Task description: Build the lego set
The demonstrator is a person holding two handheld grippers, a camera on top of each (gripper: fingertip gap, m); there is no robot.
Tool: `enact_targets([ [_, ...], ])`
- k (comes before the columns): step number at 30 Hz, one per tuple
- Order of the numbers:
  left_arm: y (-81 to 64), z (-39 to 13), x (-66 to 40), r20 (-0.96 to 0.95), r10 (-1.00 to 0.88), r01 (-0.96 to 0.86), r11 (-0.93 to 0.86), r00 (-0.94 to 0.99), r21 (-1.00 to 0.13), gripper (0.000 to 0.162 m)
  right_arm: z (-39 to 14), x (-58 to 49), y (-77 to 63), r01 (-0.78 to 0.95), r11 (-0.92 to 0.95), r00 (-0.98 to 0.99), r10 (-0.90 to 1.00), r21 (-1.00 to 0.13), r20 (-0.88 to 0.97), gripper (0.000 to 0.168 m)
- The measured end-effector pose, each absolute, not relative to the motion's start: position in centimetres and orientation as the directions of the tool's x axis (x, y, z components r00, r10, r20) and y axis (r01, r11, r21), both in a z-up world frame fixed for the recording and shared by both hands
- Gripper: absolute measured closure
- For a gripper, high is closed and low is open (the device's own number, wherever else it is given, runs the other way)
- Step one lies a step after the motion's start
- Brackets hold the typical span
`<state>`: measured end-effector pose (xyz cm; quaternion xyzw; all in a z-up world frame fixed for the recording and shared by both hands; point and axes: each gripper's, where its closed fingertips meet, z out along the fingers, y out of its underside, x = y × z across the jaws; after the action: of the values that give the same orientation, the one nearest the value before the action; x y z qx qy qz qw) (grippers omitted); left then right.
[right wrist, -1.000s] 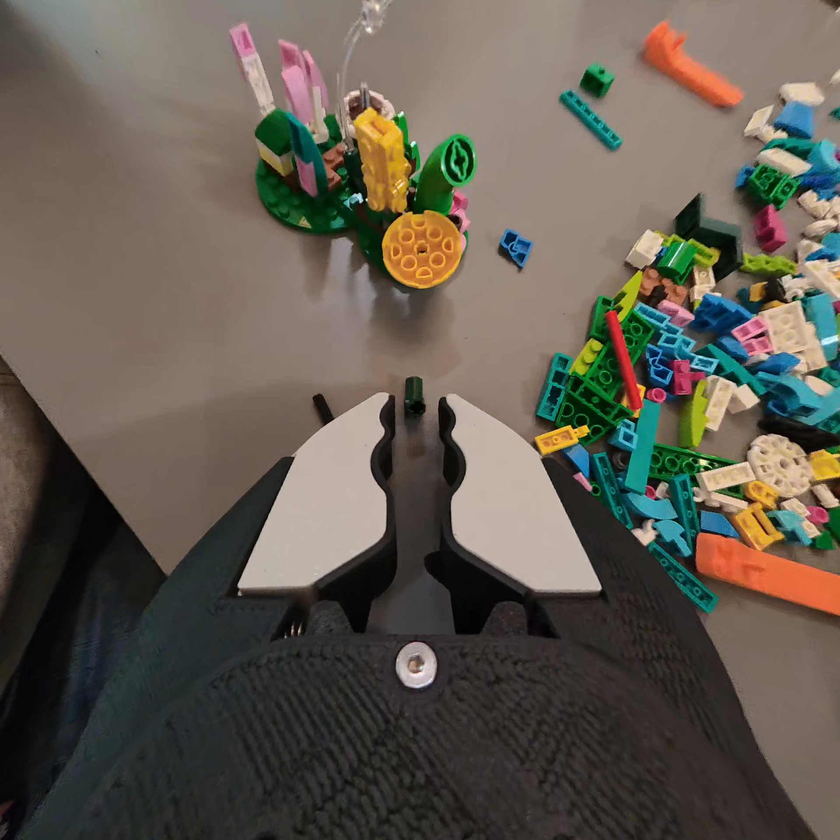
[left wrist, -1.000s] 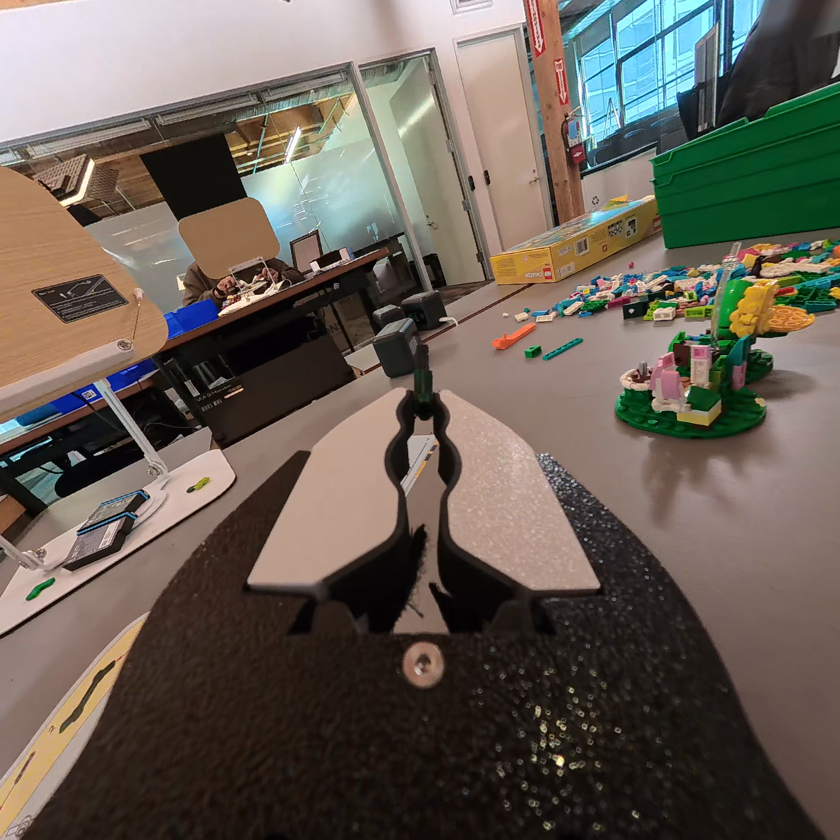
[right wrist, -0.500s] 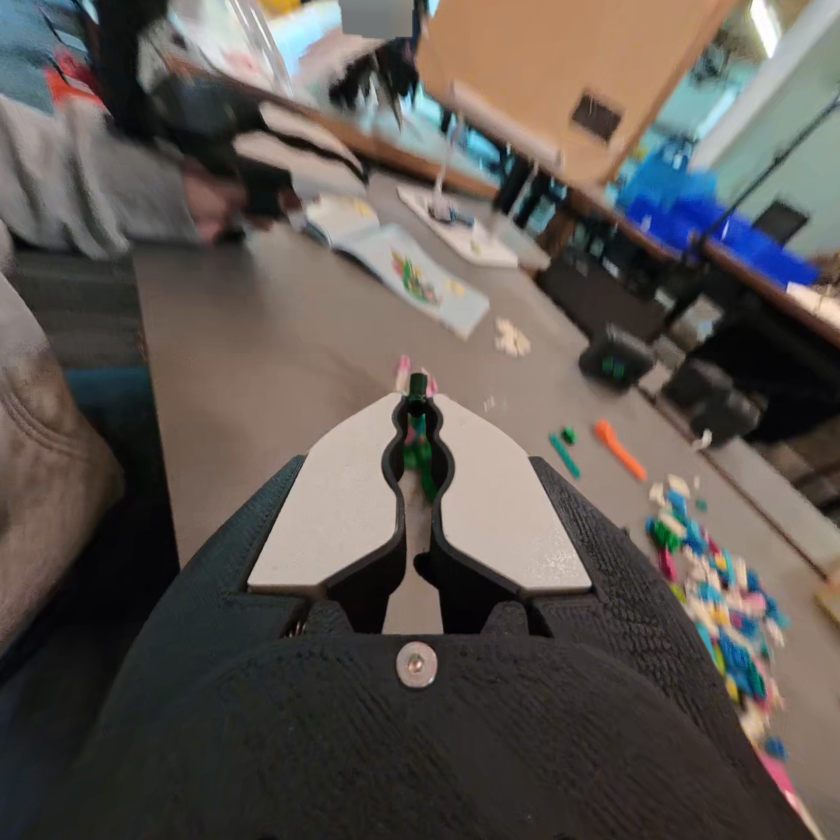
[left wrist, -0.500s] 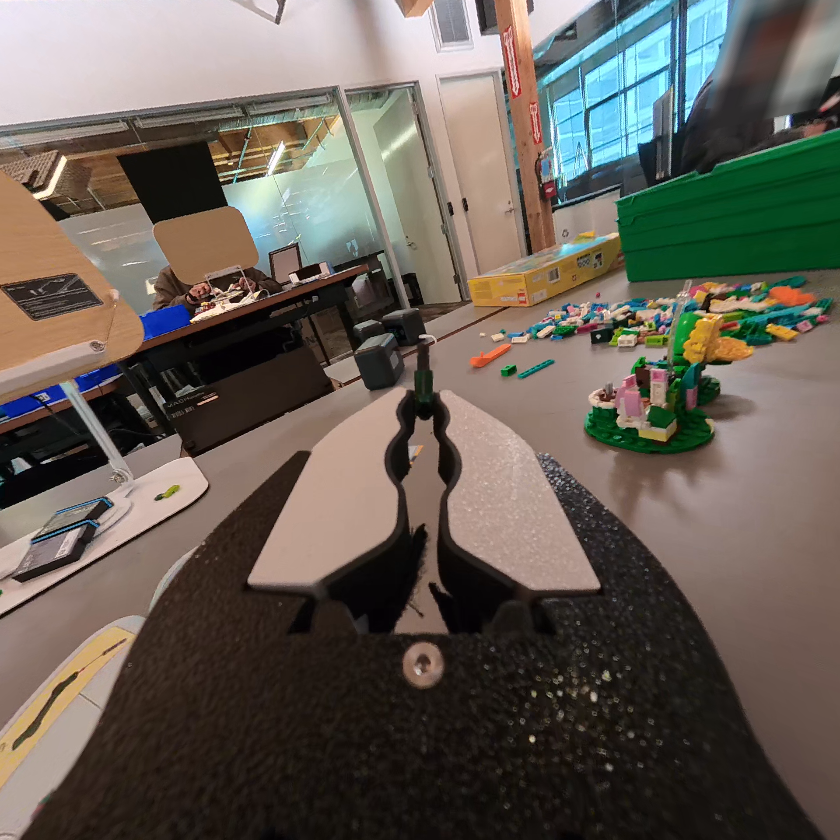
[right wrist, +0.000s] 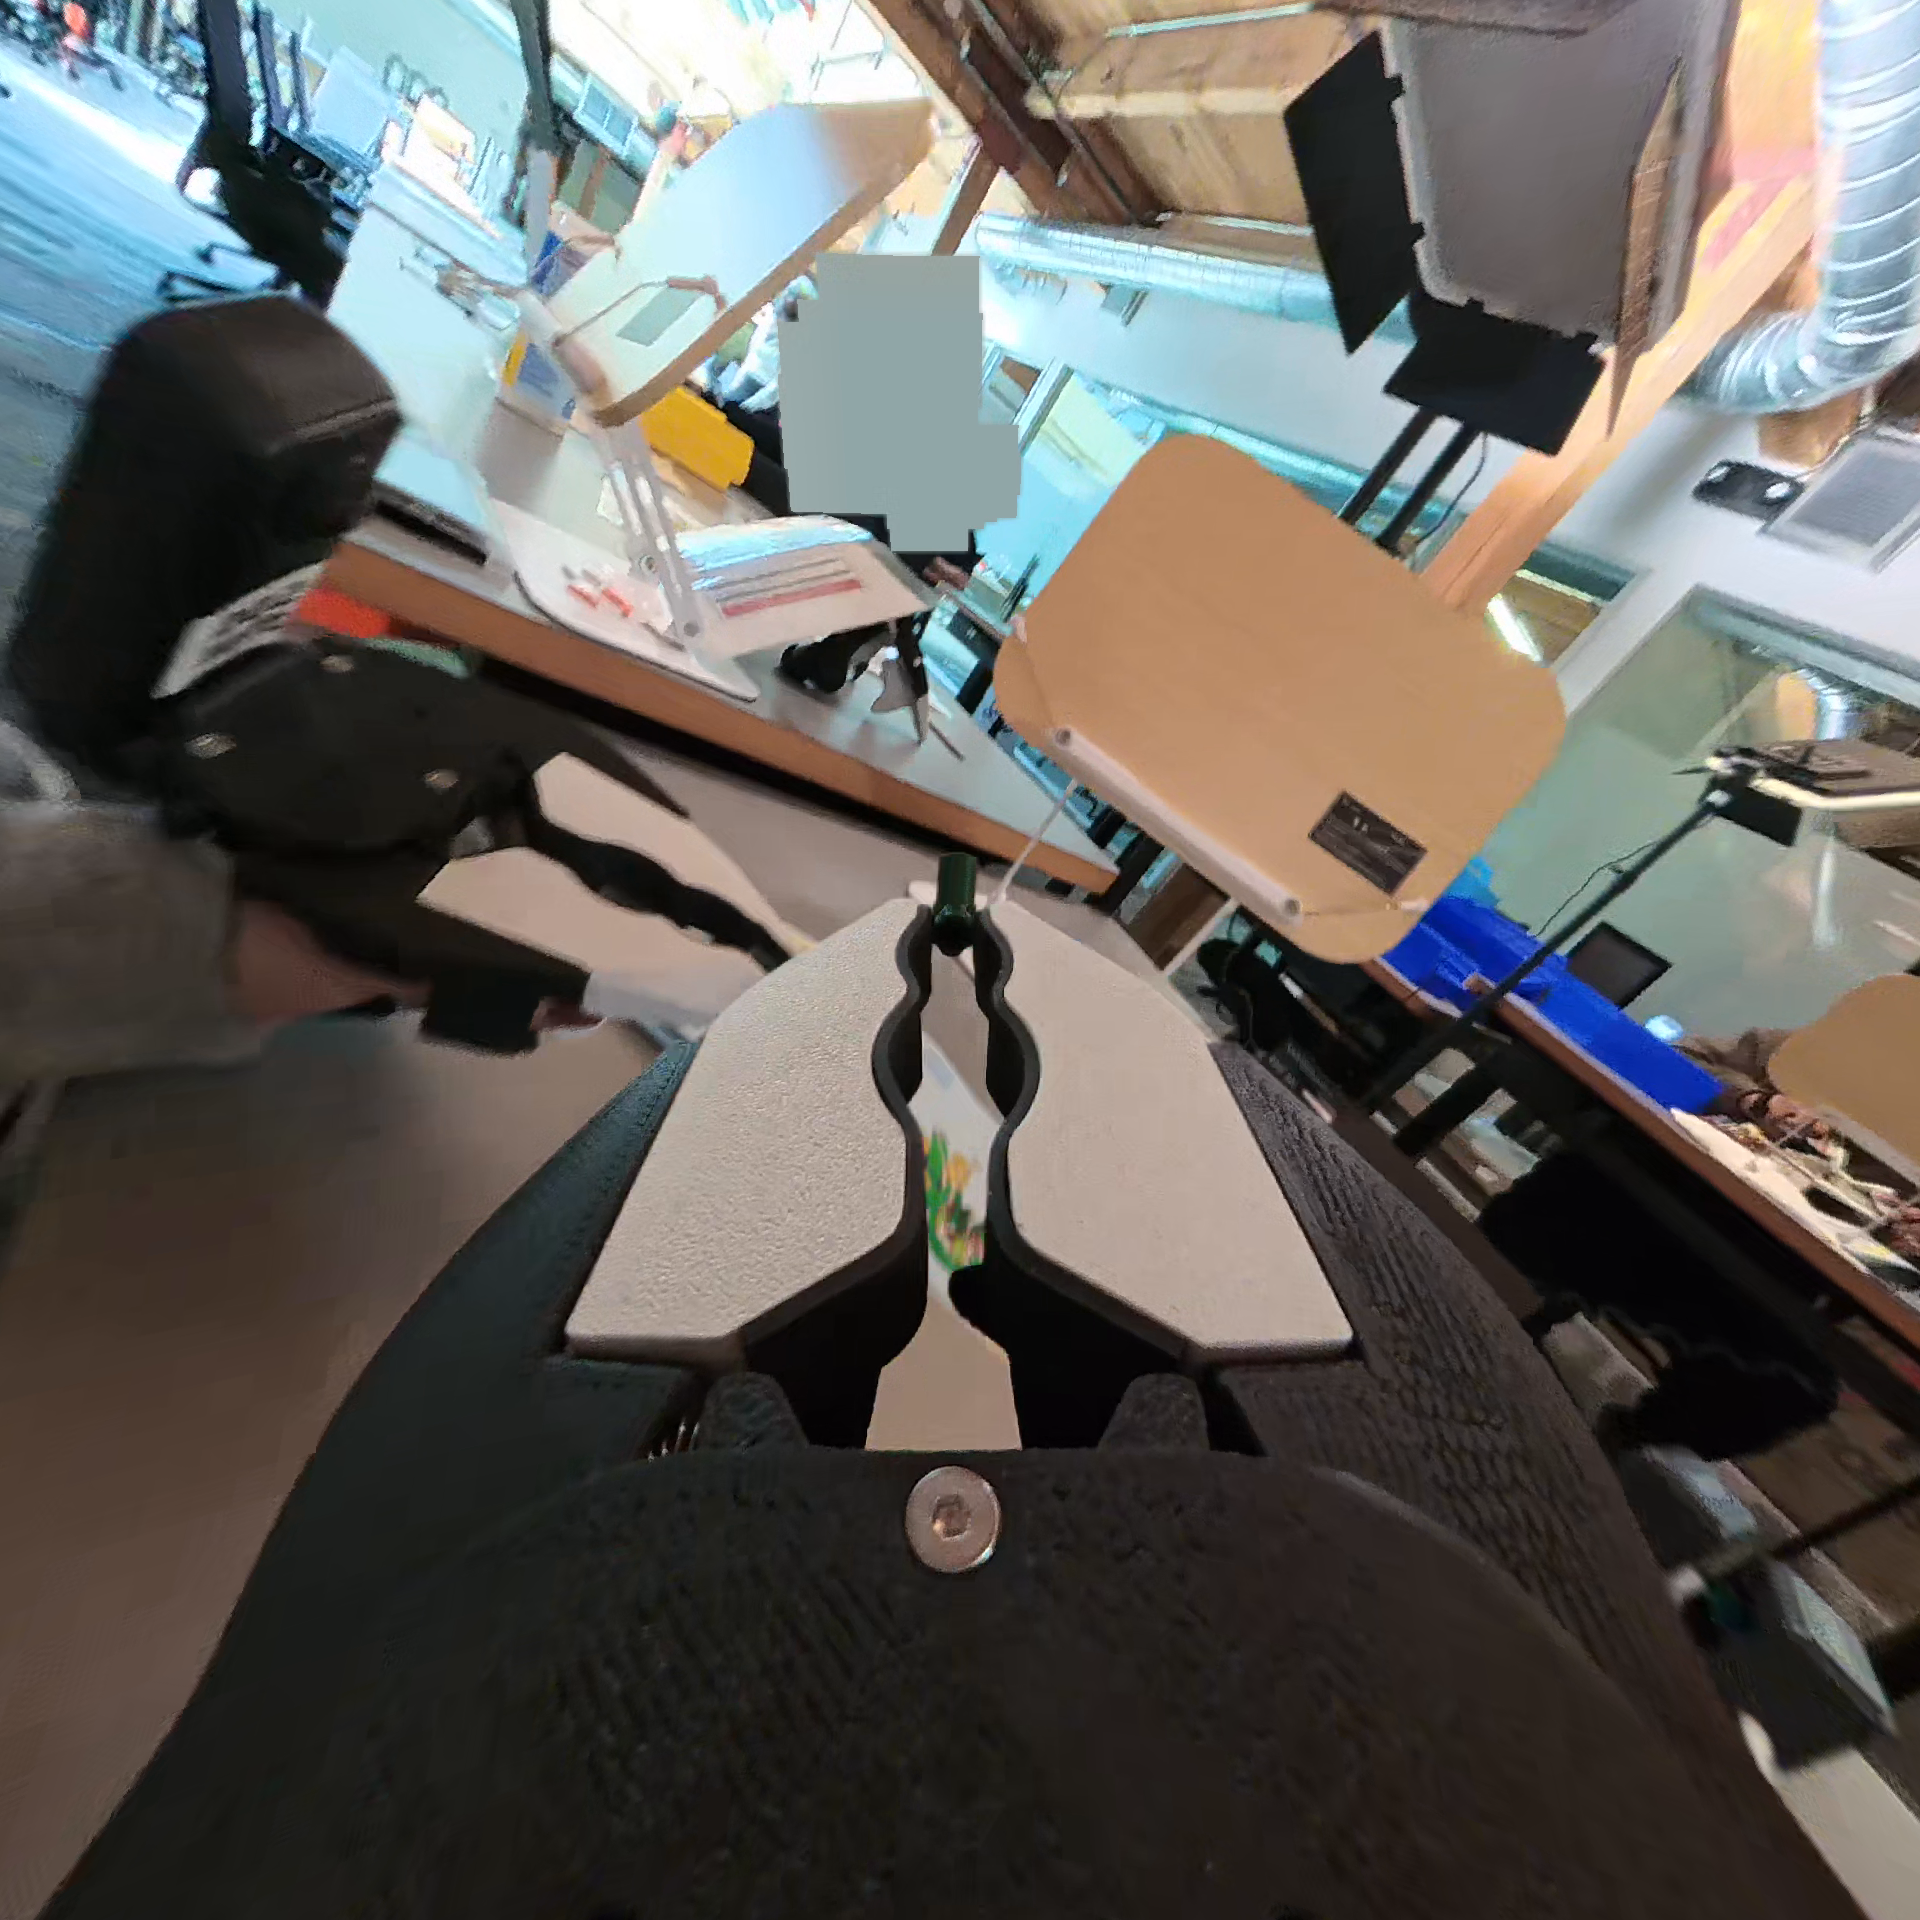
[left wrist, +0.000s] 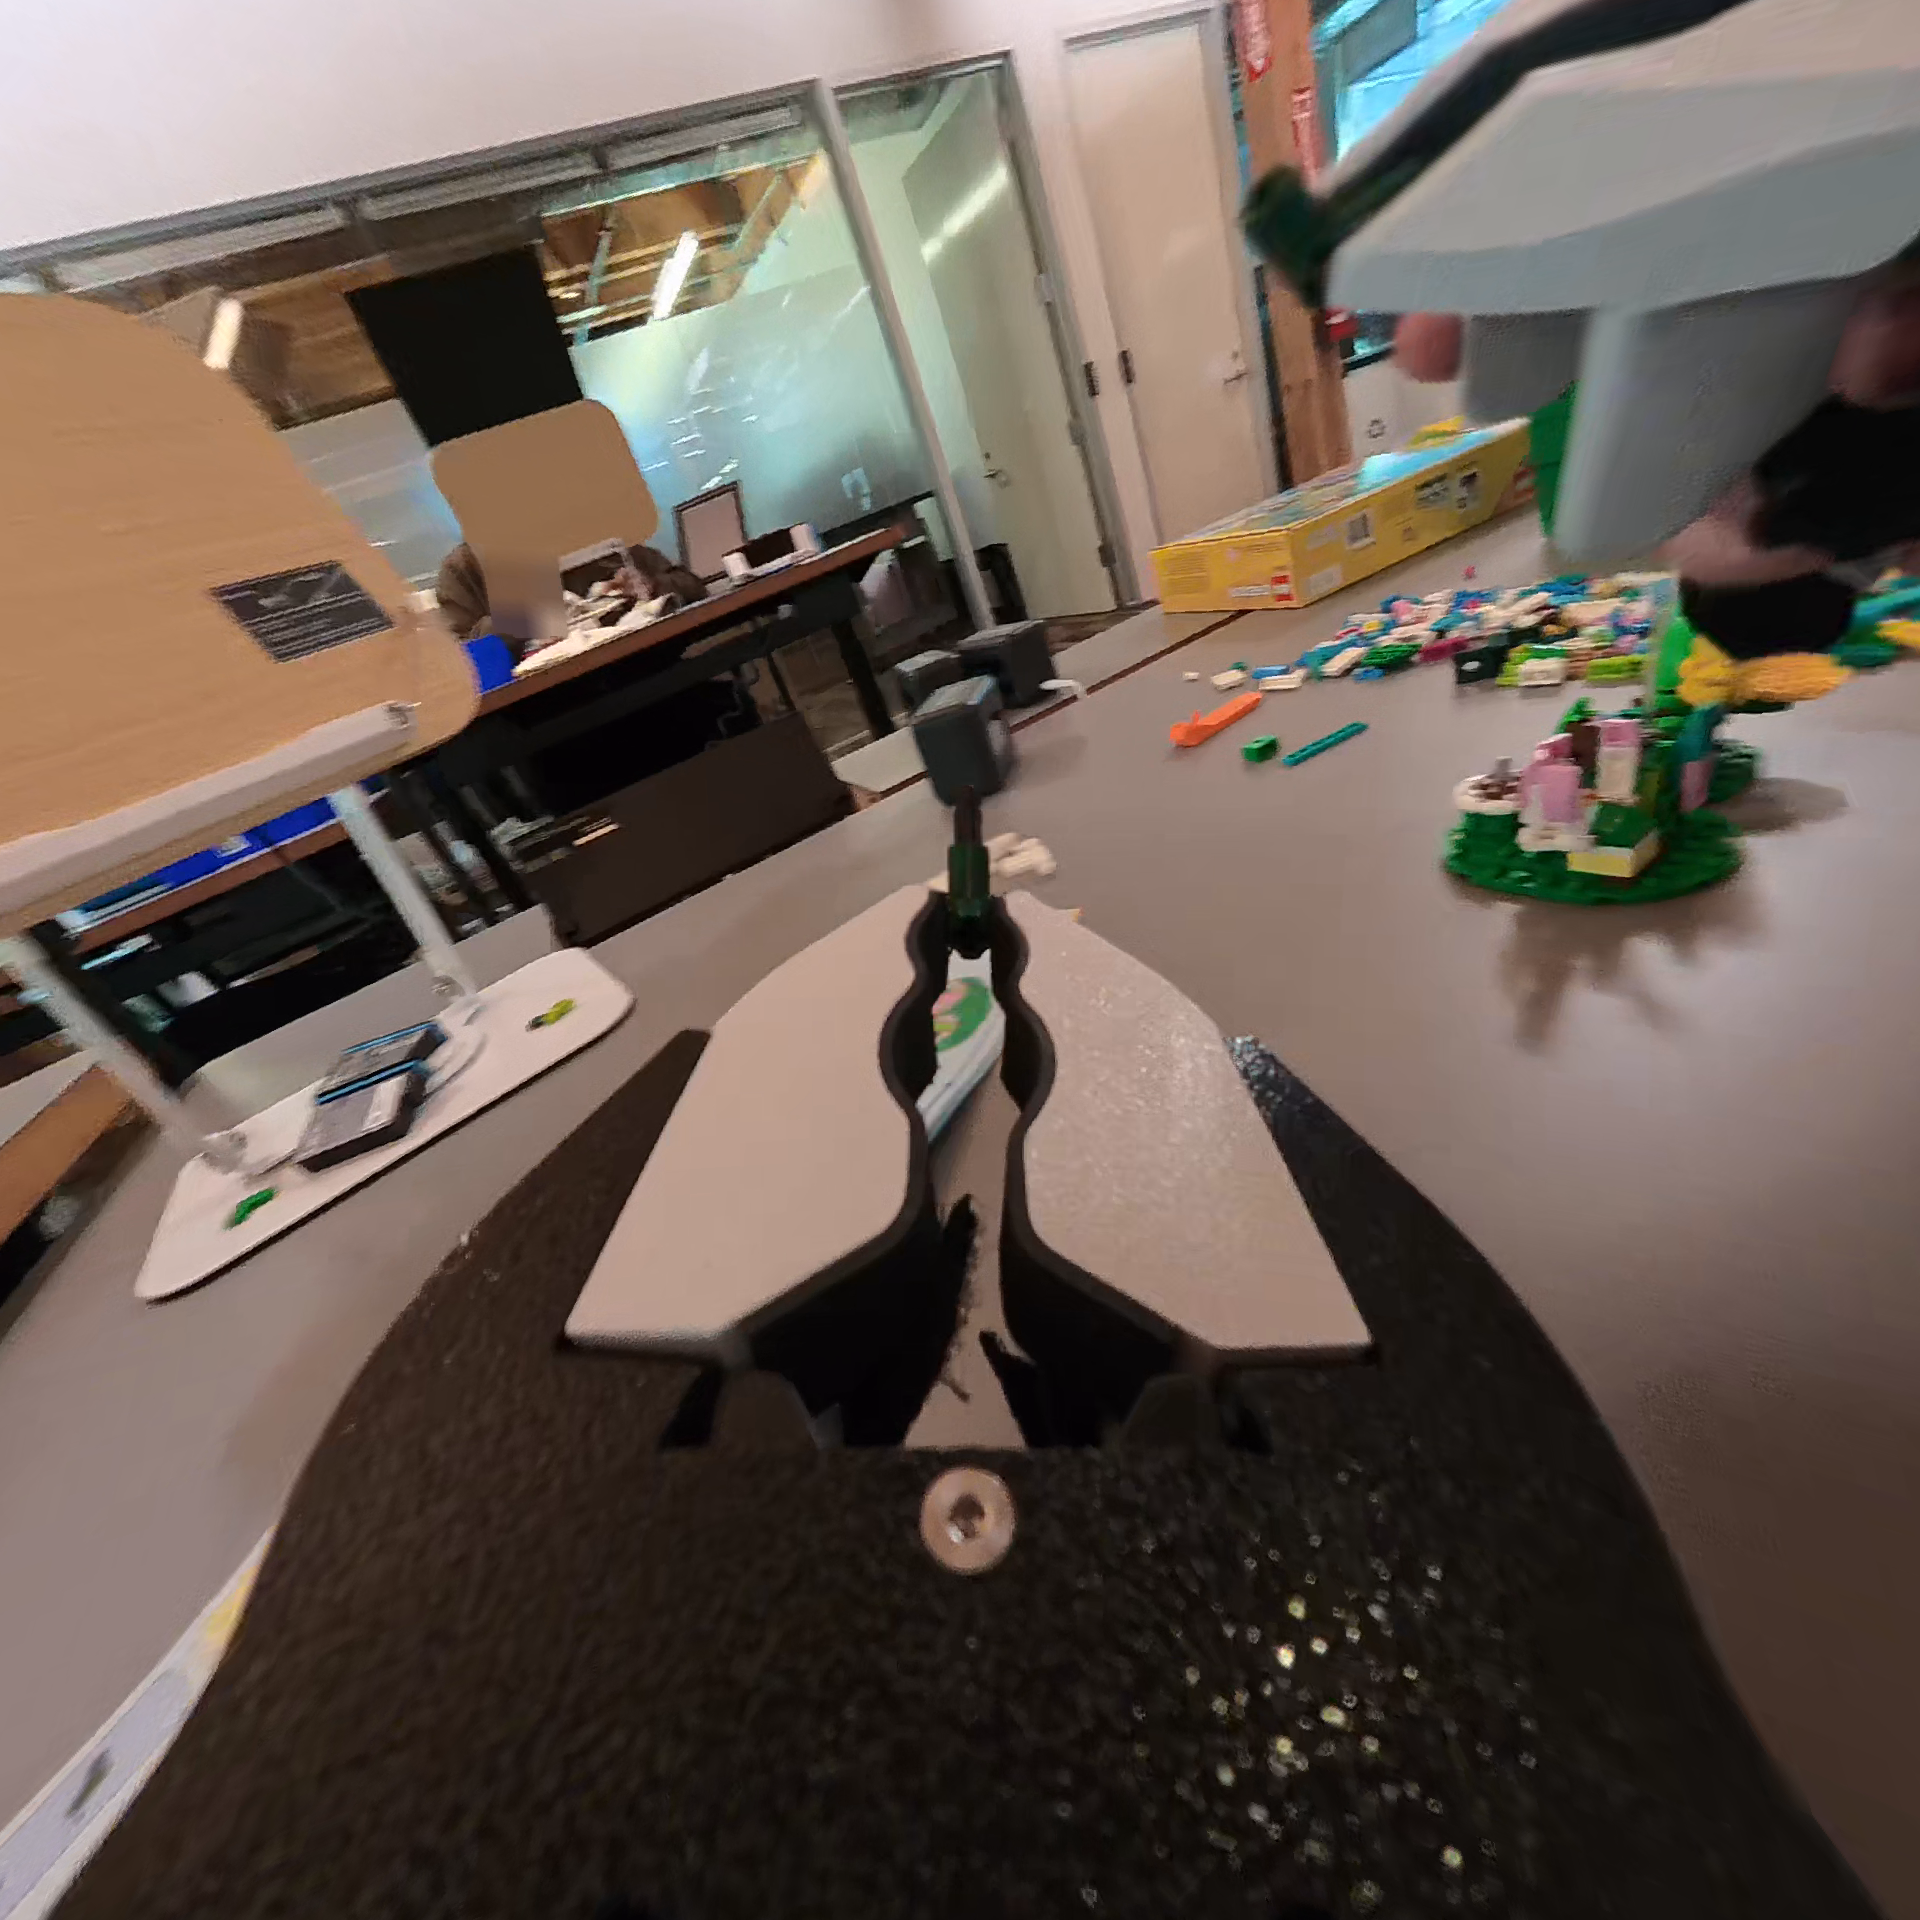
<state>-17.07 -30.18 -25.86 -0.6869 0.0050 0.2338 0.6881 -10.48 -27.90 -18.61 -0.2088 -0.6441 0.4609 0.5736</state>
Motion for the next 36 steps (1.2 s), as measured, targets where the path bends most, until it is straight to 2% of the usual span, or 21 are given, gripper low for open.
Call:
enact_targets([
  [4,-31.5,-25.5,-19.1,-0.318,0.453,-0.324,-0.068,0.833,-0.944,0.155,-18.5,-15.5,-28.6,-0.33,0.478,-0.125,0.833,-0.814,0.539,0.162],
  [9,-31.6,-25.6,-19.2,-0.239,0.44,-0.255,-0.023,0.866,-0.967,0.154,-21.0,-17.7,-28.3,-0.334,0.542,-0.004,0.818,-0.771,0.576,0.162],
  [12,-31.5,-24.8,-18.4,-0.046,0.327,-0.09,0.123,0.944,-0.988,0.155,-22.6,-17.5,-27.8,-0.312,0.562,0.015,0.809,-0.766,0.588,0.162],
  [15,-31.6,-23.8,-17.4,0.175,0.109,0.14,0.27,0.979,-0.953,0.155,-23.5,-17.6,-27.0,-0.277,0.581,0.031,0.802,-0.766,0.597,0.163],
  [21,-31.9,-23.2,-16.8,0.372,-0.159,0.403,0.3,0.915,-0.865,0.155,-24.1,-18.0,-26.0,-0.244,0.555,0.044,0.826,-0.795,0.563,0.162],
  [30,-31.8,-24.1,-17.5,0.529,-0.219,0.571,0.251,0.82,-0.781,0.155,-24.6,-18.1,-26.8,-0.237,0.609,0.035,0.784,-0.756,0.62,0.162],
  [36,-31.2,-24.9,-17.0,0.57,-0.238,0.612,0.176,0.786,-0.771,0.155,-24.5,-17.8,-27.7,-0.26,0.655,0.04,0.742,-0.71,0.67,0.162],
])
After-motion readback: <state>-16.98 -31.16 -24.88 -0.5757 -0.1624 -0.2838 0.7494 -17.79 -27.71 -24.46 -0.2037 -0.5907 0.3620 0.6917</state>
